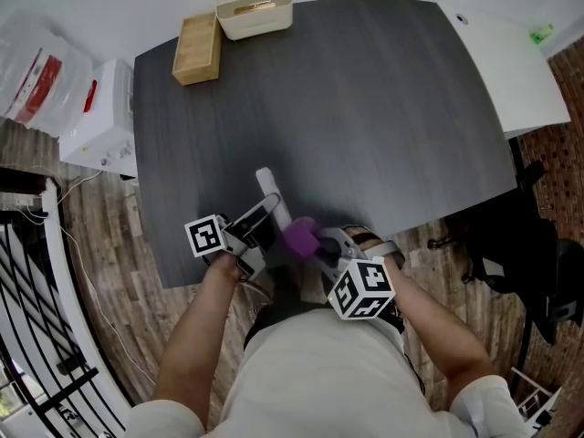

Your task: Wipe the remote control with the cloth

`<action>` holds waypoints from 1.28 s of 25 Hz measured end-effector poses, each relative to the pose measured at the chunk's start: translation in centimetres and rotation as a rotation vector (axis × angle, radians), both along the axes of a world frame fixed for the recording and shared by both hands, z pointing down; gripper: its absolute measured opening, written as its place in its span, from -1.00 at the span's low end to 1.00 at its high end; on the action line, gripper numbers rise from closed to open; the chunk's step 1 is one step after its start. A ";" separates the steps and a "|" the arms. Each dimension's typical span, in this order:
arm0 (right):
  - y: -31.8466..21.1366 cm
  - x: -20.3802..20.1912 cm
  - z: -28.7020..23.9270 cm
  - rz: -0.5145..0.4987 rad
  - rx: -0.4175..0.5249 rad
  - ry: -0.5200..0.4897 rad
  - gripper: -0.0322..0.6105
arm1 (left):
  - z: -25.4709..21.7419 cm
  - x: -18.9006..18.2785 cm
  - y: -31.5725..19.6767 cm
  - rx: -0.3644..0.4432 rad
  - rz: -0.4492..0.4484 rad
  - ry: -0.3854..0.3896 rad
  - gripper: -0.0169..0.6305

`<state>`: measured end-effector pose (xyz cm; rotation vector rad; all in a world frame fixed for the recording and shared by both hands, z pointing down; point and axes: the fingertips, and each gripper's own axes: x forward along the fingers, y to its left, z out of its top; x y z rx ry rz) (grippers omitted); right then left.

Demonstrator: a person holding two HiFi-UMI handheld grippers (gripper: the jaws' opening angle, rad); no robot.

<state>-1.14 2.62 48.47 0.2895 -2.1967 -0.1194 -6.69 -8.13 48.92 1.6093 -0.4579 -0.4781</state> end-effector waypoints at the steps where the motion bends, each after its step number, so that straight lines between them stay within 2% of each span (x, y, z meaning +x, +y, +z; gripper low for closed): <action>1: 1.0 0.0 0.4 -0.029 -0.033 0.007 -0.60 | 0.5 -0.3 -0.2 -0.017 -0.012 -0.025 -0.27; 3: 2.6 0.2 1.0 -0.068 -0.087 0.016 -0.60 | 1.3 -0.9 -0.6 -0.049 -0.039 -0.083 -0.27; 5: 3.2 0.5 1.3 -0.067 -0.111 0.014 -0.60 | 2.3 -1.5 -0.9 -0.070 -0.051 -0.190 -0.27; 8: 2.8 1.2 1.1 -0.012 -0.127 -0.016 -0.60 | 4.0 -2.9 -1.3 -0.070 -0.006 -0.495 -0.27; 10: 2.2 1.7 0.9 0.027 -0.138 -0.043 -0.60 | 5.2 -4.0 -1.3 -0.102 0.029 -0.688 -0.27; 12: 1.8 2.3 0.7 0.050 -0.140 -0.058 -0.60 | 6.0 -5.2 -1.6 -0.140 0.047 -0.831 -0.27; 14: 1.4 3.0 0.6 0.060 -0.133 -0.058 -0.60 | 6.5 -6.3 -2.0 -0.170 0.056 -0.937 -0.27; 17: 0.0 4.4 0.3 0.108 -0.116 -0.060 -0.60 | 7.1 -7.6 -2.8 -0.216 0.062 -1.019 -0.26; 21: -4.5 7.0 -0.6 0.282 -0.114 -0.122 -0.60 | 7.8 -9.6 -4.9 -0.266 0.053 -1.099 -0.26; 26: -8.3 11.8 -1.3 0.458 -0.133 -0.159 -0.60 | 9.6 -10.3 -4.8 -0.353 0.049 -1.170 -0.26; 29: -9.5 13.4 -1.5 0.518 -0.145 -0.186 -0.60 | 10.3 -10.8 -4.6 -0.405 0.025 -1.204 -0.26; 32: -10.0 14.2 -1.3 0.536 -0.155 -0.189 -0.60 | 10.5 -10.8 -4.9 -0.428 0.006 -1.227 -0.26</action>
